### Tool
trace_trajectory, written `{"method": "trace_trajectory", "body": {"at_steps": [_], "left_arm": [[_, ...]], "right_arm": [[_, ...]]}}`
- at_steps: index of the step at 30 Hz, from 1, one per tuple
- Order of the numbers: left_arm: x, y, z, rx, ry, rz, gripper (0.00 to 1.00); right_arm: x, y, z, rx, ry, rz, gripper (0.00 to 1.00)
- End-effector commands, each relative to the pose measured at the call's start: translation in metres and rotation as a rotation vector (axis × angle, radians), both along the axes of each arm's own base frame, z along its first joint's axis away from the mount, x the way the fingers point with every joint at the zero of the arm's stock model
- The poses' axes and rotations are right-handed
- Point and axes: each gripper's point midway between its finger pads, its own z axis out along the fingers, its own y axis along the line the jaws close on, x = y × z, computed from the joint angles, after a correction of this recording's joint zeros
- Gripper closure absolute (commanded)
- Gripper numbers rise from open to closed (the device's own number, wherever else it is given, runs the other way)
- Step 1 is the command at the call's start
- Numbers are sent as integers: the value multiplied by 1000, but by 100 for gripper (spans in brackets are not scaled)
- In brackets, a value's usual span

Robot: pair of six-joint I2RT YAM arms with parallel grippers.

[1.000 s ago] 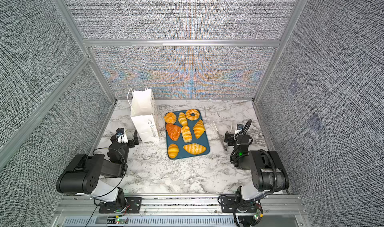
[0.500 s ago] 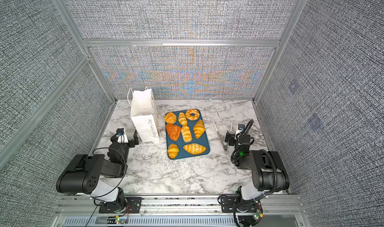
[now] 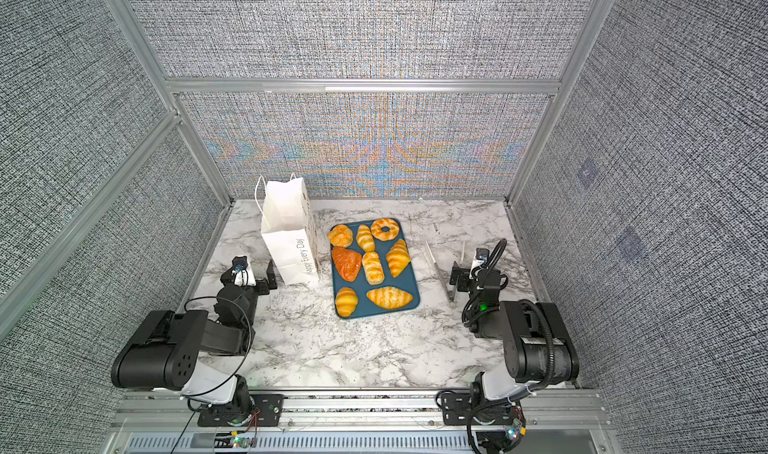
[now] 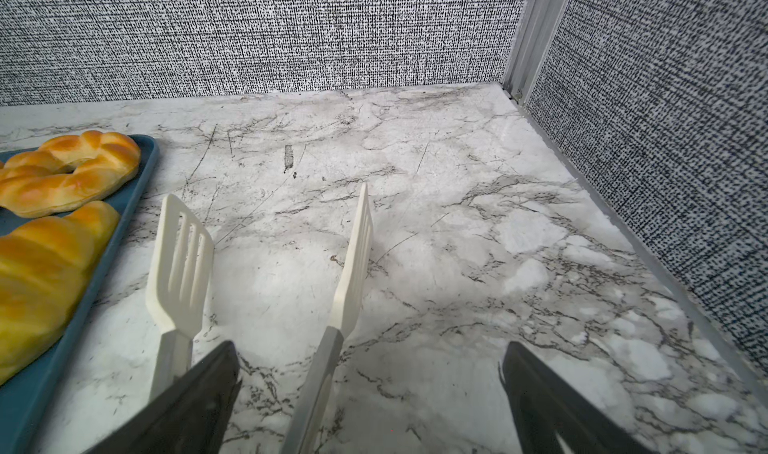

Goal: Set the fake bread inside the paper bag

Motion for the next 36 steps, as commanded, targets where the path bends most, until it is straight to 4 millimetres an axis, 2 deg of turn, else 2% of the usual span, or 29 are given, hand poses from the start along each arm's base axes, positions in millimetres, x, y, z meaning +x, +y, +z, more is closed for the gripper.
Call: {"method": "trace_trajectory", "body": {"at_steps": [1,3,6,10,15,19,26,31,36], "left_arm": [[-2,12,14,-11,-26,68,1],[0,24,18,-53,35,148,1],[-1,39,39,-154,90,262,1],[-15,37,75,-206,57,247,1],[-38,37,126,-234,-50,230,1],[-38,32,159,-220,-34,204,1],[-19,-3,188,-169,70,-1,1],[-3,-30,192,-123,194,-154,1],[8,-45,197,-127,246,-224,7]], "right_arm": [[7,1,15,13,4,2,1],[8,0,21,36,57,-12,1],[7,8,36,99,103,17,1],[3,30,59,165,123,126,1],[4,39,93,226,127,156,1],[4,49,105,260,173,192,2],[-5,54,93,218,275,162,6],[-18,55,81,166,340,132,6],[-27,60,77,127,364,121,7]]}}
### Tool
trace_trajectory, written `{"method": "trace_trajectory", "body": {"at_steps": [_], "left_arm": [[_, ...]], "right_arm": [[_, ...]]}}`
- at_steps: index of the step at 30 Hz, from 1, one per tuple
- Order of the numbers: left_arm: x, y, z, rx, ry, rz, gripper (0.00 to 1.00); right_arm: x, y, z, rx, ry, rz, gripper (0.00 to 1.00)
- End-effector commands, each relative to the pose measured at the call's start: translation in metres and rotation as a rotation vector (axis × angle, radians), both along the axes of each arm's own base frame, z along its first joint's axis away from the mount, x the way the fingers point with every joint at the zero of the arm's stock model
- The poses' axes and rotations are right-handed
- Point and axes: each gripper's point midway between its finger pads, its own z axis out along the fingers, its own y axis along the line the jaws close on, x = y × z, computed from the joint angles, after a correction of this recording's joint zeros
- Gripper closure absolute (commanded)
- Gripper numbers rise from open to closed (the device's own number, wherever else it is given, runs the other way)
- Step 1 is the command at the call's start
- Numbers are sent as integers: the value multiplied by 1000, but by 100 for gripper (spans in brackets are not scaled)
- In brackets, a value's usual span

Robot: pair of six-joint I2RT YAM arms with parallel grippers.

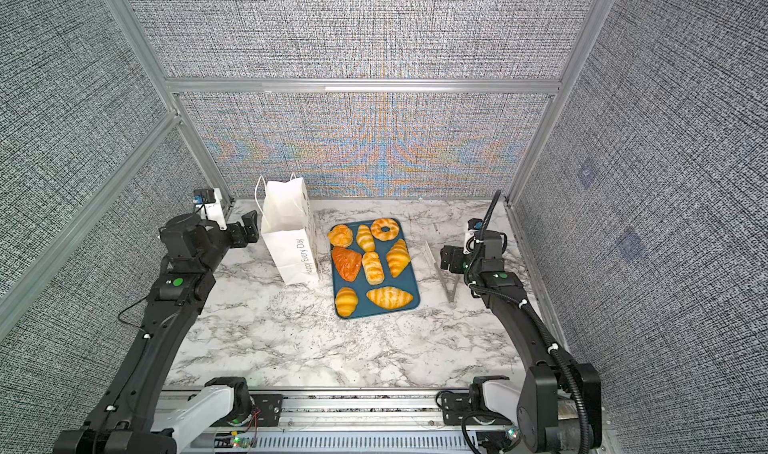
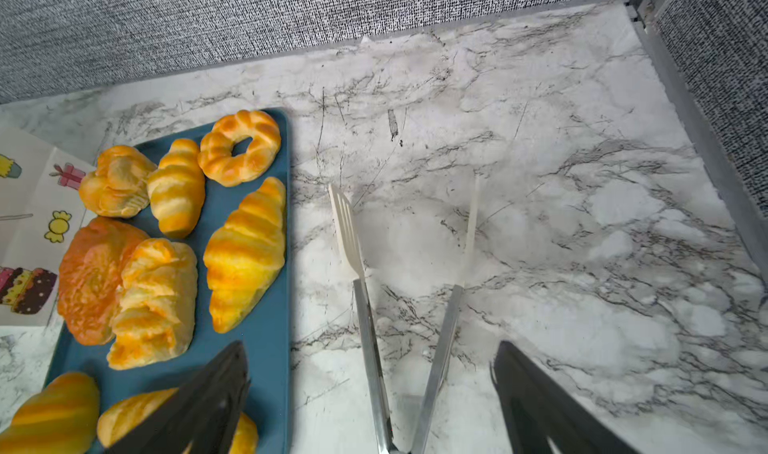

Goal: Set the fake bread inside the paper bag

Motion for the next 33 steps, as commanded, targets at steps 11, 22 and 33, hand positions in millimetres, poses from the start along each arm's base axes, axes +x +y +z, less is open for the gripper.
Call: {"method": "trace_trajectory", "body": {"at_steps": [11,22,33], "left_arm": [[11,-26,-28,-24,214,-123,29],[31,-23,-47,-35,300,-81,43],[49,-24,-55,-54,349,-63,62]], "right_arm": [[-16,0,-21,-116,96,-22,7],[-12,-3,-38,-161,155,-32,8],[-9,-21,-50,-226,205,-126,9]]}}
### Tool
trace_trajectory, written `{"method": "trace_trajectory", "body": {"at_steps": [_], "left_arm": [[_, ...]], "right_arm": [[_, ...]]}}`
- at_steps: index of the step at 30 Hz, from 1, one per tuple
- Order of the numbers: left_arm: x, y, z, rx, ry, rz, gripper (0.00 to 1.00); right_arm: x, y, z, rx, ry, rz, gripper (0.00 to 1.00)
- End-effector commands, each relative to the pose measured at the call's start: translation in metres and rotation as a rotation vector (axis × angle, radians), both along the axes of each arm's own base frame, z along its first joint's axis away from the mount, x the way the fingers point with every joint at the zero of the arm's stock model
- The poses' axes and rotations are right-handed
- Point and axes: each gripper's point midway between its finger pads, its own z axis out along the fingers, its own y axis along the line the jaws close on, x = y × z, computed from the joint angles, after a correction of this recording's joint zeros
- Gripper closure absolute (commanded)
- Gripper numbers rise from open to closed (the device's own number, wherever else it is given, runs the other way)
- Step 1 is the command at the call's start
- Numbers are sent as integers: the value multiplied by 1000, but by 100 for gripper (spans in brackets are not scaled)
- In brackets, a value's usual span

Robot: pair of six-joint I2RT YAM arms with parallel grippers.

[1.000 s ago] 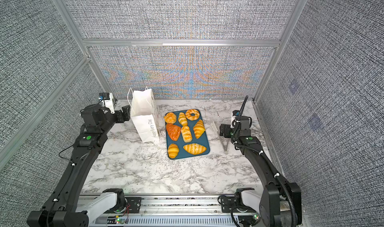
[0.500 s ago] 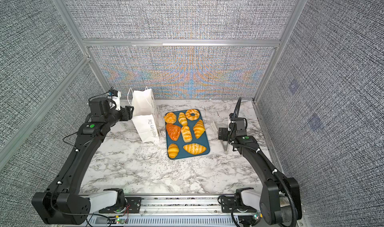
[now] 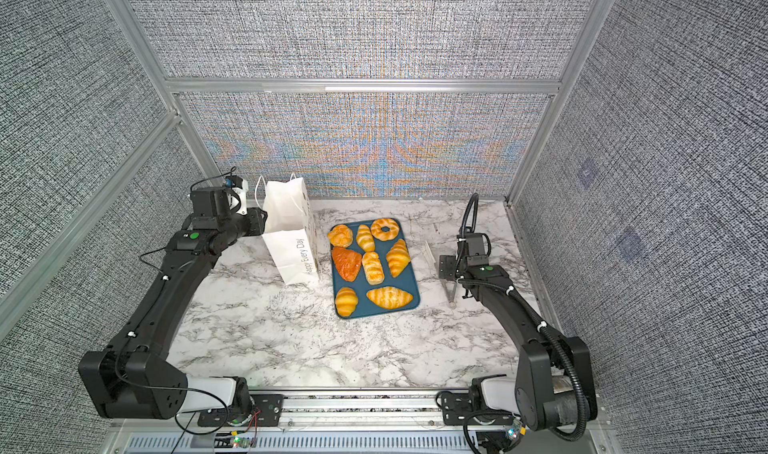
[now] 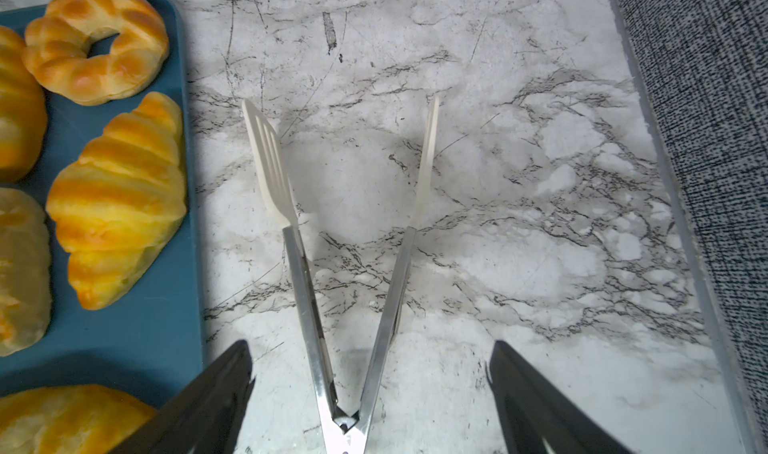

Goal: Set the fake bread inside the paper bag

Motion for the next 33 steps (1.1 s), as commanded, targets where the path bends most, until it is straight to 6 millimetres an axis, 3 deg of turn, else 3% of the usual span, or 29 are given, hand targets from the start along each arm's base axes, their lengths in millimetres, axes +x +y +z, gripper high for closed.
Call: {"method": "trace_trajectory", "body": {"at_steps": [1,9,21,33], "left_arm": [[1,0,-3,-9,31,14,63],[5,-3,-11,-56,53,21,72],[8,-3,-8,-131,45,85,91],[4,9,3,-165,-38,190,95]], "right_arm": [[-3,-8,-5,-30,20,-39,9],[-6,-22,-11,-91,38,-89,9],[-7,-25,-12,-95,30,-100,9],[-4,-34,-23,-78,44,-131,9]]}}
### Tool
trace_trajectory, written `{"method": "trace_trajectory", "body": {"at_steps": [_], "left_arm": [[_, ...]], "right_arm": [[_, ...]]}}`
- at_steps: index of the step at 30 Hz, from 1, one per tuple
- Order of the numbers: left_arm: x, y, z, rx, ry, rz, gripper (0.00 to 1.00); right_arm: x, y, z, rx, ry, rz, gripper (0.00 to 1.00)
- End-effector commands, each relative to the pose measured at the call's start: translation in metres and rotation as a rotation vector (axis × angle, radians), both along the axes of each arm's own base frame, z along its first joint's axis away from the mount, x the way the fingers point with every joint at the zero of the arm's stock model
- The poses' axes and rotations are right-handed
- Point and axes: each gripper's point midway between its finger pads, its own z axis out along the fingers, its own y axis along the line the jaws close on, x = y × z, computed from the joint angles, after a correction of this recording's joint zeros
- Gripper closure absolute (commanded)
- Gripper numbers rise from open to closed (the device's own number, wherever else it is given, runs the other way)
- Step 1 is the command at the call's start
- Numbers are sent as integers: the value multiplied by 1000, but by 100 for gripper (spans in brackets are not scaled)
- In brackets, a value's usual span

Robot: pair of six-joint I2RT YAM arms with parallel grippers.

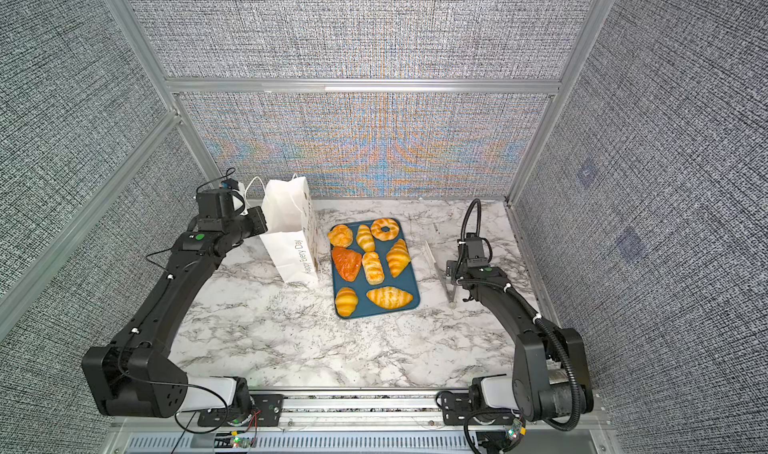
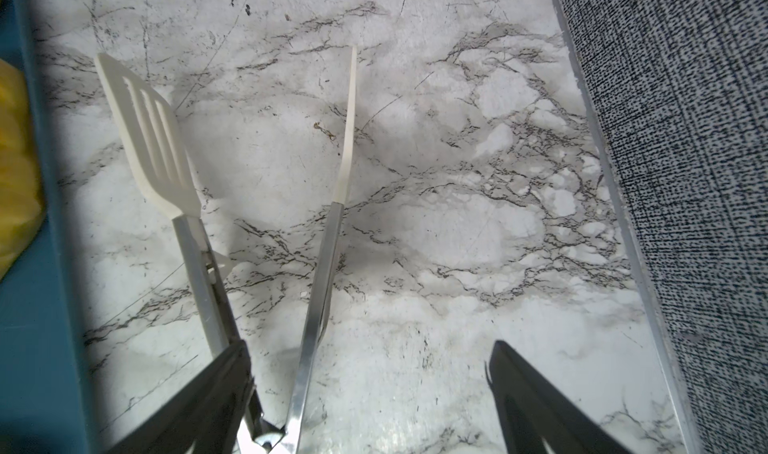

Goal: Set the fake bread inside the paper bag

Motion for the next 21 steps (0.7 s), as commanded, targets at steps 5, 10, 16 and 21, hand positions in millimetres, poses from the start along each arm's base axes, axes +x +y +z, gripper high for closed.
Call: {"method": "trace_trajectory", "body": {"at_steps": [5,10,16,21], "left_arm": [[0,17,10,28,-58,93,95],[4,12,2,6,-39,79,95],[6,12,1,-9,-45,90,93],[4,12,0,-24,-52,94,72]], "right_arm": [[6,0,-2,32,-13,-17,9],[6,0,-3,36,-10,-20,9],[6,-2,-6,33,0,-21,9],[8,-5,-14,48,31,-29,9]]}}
